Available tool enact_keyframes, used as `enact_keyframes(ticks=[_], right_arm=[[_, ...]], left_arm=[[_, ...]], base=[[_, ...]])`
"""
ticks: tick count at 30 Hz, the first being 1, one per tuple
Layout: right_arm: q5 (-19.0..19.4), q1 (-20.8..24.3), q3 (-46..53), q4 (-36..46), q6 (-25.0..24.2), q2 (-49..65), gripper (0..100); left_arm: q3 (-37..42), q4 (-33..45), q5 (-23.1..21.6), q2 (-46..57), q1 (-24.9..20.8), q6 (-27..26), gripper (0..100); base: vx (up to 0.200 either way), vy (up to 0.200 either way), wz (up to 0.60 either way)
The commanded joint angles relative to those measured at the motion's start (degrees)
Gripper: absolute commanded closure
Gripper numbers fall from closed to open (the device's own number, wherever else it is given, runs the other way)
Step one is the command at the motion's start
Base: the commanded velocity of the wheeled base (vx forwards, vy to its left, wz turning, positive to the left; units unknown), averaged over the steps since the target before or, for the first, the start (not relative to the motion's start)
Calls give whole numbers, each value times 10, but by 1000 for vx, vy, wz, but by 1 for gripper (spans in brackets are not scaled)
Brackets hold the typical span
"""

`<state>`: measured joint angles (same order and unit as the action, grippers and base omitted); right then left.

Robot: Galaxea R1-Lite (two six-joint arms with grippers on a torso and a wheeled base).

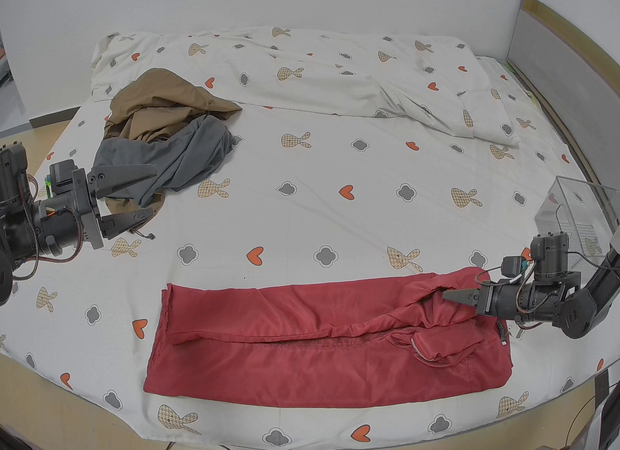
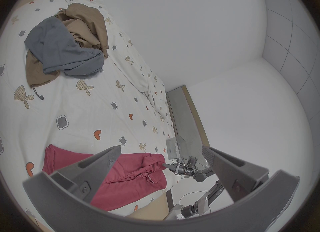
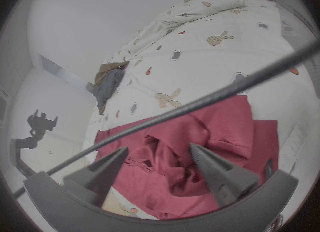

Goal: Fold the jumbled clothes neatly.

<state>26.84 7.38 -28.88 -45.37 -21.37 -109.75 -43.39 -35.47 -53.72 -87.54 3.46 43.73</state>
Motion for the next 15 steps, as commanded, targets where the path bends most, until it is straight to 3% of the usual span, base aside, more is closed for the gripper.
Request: enact_keyframes(ticks=[1,5,15], right_arm=[[-42,12,22,-4,18,-26,100],[-104,25,25,-12,20,-42,100],[-104,37,65,-8,17,52,100]], left_arm=[[3,-1,-1,-8,0,0,0],[3,-1,-2,-12,-3,0,0],[5,-1,-2,-14,-4,-1,0]], base=[[0,0,0],[0,0,0],[0,0,0]])
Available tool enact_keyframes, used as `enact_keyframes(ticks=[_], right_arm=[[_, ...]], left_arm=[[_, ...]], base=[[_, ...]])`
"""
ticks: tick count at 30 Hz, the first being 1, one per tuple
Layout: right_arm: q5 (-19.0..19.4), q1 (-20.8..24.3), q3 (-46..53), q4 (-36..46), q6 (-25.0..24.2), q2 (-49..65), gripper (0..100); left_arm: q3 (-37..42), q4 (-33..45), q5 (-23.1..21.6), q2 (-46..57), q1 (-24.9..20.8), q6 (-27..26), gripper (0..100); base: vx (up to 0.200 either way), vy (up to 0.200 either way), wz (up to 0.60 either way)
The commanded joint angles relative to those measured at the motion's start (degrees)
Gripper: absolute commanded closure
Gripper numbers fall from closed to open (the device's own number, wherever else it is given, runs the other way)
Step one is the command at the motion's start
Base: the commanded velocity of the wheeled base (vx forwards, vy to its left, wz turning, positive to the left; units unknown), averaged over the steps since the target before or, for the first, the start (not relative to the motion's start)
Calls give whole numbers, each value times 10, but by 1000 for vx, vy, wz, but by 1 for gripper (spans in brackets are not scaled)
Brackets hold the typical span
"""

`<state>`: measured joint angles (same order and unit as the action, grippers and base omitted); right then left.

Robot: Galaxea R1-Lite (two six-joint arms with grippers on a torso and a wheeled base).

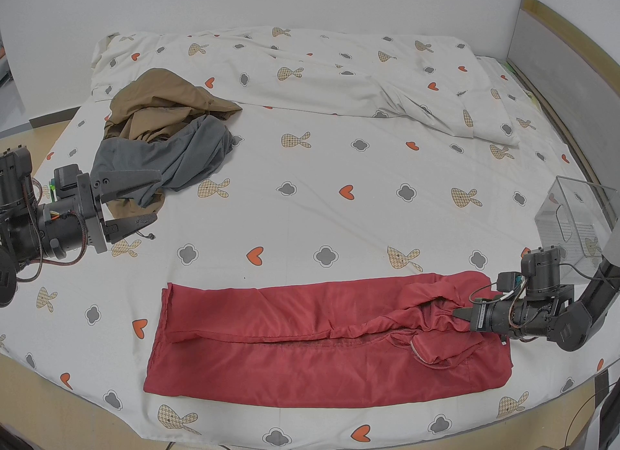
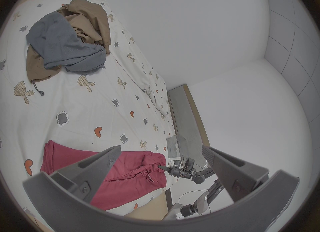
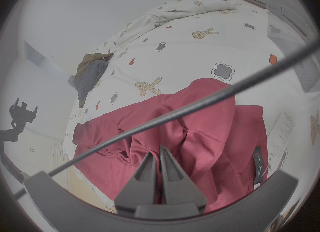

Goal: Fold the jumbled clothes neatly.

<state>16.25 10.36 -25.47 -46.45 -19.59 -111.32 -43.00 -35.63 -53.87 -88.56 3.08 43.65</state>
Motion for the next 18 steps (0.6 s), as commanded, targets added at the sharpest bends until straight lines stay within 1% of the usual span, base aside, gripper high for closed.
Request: enact_keyframes(ticks=[1,5,8,13,18], right_arm=[[2,7,46,5,-2,96,100],[1,-2,69,5,-1,128,100],[1,-14,78,5,-1,144,100],[1,-22,95,3,2,146,100],[1,-23,101,3,3,147,100]], left_arm=[[3,-1,0,-4,-1,-1,0],[5,-1,-3,-4,-7,-4,0],[11,-7,-14,-5,-10,-5,0],[30,-43,-28,-9,-12,-4,0],[42,-66,-33,-15,-14,-4,0]], base=[[0,0,0],[0,0,0],[0,0,0],[0,0,0],[0,0,0]])
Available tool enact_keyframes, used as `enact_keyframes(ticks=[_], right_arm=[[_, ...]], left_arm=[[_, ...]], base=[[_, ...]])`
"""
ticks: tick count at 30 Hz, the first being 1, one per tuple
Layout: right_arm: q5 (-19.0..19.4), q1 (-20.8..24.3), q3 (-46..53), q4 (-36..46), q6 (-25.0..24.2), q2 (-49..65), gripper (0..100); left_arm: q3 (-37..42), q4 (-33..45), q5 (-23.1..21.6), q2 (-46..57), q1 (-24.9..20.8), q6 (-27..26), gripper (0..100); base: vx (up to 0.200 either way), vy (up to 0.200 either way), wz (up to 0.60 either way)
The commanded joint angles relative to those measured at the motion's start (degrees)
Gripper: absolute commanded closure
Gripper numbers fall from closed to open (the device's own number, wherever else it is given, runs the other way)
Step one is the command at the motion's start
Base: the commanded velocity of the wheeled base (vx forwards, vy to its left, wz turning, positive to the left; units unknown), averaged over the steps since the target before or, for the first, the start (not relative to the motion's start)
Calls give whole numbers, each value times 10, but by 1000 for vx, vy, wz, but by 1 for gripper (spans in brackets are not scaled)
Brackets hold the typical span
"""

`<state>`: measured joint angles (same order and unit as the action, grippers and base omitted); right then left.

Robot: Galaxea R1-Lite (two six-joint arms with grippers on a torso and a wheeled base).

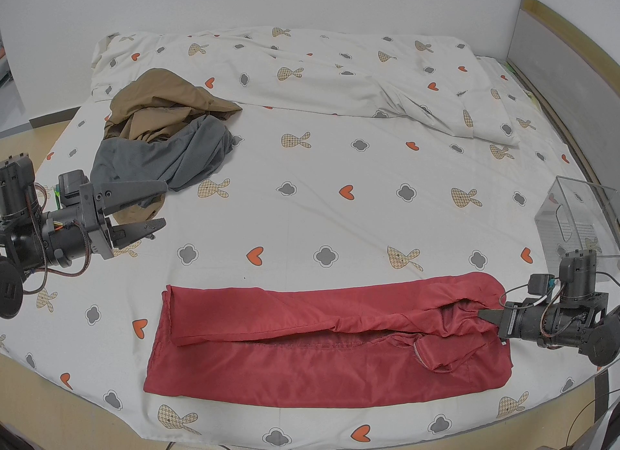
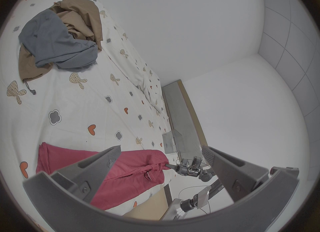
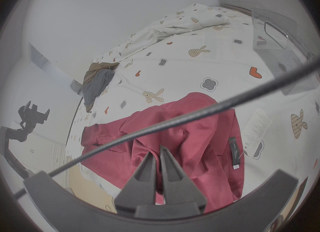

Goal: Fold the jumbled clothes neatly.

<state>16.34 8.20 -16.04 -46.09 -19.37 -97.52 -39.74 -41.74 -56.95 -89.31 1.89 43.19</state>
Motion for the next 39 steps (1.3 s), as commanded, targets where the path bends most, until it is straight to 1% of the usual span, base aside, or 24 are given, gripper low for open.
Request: enact_keyframes(ticks=[1,7,10,11,17,20,21,22,26,28,29,30,33,35,36,37,39], right_arm=[[0,1,7,0,1,6,100],[0,13,28,0,0,-1,100],[-1,16,39,-3,2,-25,100],[-1,16,38,-3,1,-28,0],[-2,10,34,-5,-1,-22,0],[-5,5,31,-6,-3,1,0],[-2,-4,23,1,-6,71,0],[-1,-6,18,2,-7,100,0],[1,0,-9,2,-7,134,0],[2,9,-42,2,-7,125,0],[2,9,-42,2,-7,125,0],[-7,39,-78,0,-6,79,0],[-14,59,-116,0,-5,34,0],[-14,63,-128,1,-6,26,0],[-10,76,-154,3,-6,4,0],[-10,78,-158,3,-6,-1,0],[-14,95,-188,0,-6,-65,0]], left_arm=[[10,-6,-2,-10,-3,1,0],[10,-5,-3,-17,-7,1,0],[9,-6,-3,-25,-8,1,0],[9,-6,-3,-26,-8,1,0],[10,-6,-3,-27,-10,1,0],[10,-6,-3,-28,-10,1,0],[10,-6,-3,-28,-10,1,0],[9,-6,-3,-28,-10,1,0],[10,-6,-3,-27,-11,1,0],[10,-6,-3,-27,-11,1,0],[10,-6,-3,-27,-11,1,0],[10,-6,-3,-27,-13,1,0],[10,-6,-3,-26,-13,1,0],[10,-6,-3,-25,-13,1,0],[10,-6,-3,-27,-13,1,0],[10,-6,-3,-27,-13,1,0],[10,-6,-3,-27,-13,1,0]], base=[[0,0,0],[0,0,0],[0,0,0],[0,0,0],[0,0,0],[0,0,0],[0,0,0],[0,0,0],[0,0,0],[0,0,0],[0,0,0],[0,0,0],[0,0,0],[0,0,0],[0,0,0],[0,0,0],[0,0,0]])
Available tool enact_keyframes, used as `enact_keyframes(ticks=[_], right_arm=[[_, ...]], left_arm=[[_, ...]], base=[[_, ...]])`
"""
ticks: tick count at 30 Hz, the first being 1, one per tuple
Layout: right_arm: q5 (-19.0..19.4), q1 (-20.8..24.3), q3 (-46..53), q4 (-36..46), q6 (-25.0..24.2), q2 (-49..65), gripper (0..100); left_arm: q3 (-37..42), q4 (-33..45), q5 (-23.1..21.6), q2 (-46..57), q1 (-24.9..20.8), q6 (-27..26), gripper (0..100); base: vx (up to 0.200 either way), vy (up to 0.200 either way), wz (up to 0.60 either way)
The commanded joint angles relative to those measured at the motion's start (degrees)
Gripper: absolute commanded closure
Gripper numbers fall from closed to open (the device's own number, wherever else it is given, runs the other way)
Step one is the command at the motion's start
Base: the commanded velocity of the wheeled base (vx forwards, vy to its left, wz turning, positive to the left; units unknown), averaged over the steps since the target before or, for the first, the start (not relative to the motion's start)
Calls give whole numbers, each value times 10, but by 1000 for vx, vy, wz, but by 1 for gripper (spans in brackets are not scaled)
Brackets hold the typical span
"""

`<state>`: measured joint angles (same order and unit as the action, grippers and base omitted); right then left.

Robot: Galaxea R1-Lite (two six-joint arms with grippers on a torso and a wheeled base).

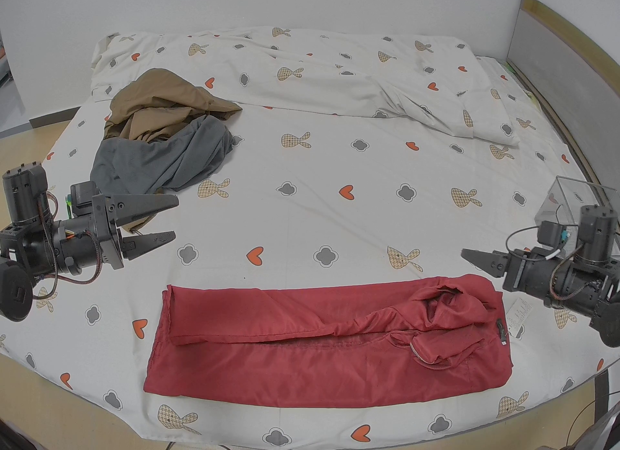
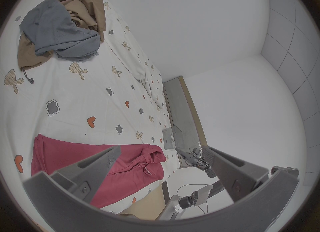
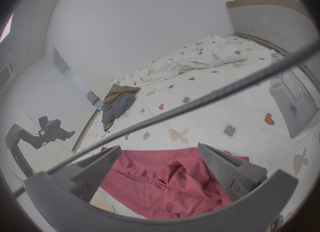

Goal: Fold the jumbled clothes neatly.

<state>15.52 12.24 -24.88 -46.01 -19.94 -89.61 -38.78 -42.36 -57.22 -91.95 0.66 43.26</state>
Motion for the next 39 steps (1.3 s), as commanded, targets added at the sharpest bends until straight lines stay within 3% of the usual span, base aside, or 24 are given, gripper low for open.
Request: enact_keyframes(ticks=[1,6,8,14,25,34,39], right_arm=[[-6,59,-114,-2,-1,-173,0],[-6,67,-166,-2,-9,-279,0],[-6,75,-170,-2,-33,-298,0],[-6,81,-115,0,-53,-289,0],[-2,76,18,6,-54,-148,0],[0,74,42,-2,-51,-195,0],[0,72,35,-55,-51,-252,0]], left_arm=[[0,0,0,-2,-1,0,0],[1,0,0,-2,-1,0,0],[0,0,0,-3,-1,0,0],[0,0,0,-11,-1,-1,0],[3,-10,0,-32,-2,-1,0],[4,-11,0,-34,-5,-1,0],[5,-11,0,-35,-6,-2,0]], base=[[0,0,0],[0,0,0],[0,0,0],[0,0,0],[0,0,0],[0,0,0],[0,0,0]])
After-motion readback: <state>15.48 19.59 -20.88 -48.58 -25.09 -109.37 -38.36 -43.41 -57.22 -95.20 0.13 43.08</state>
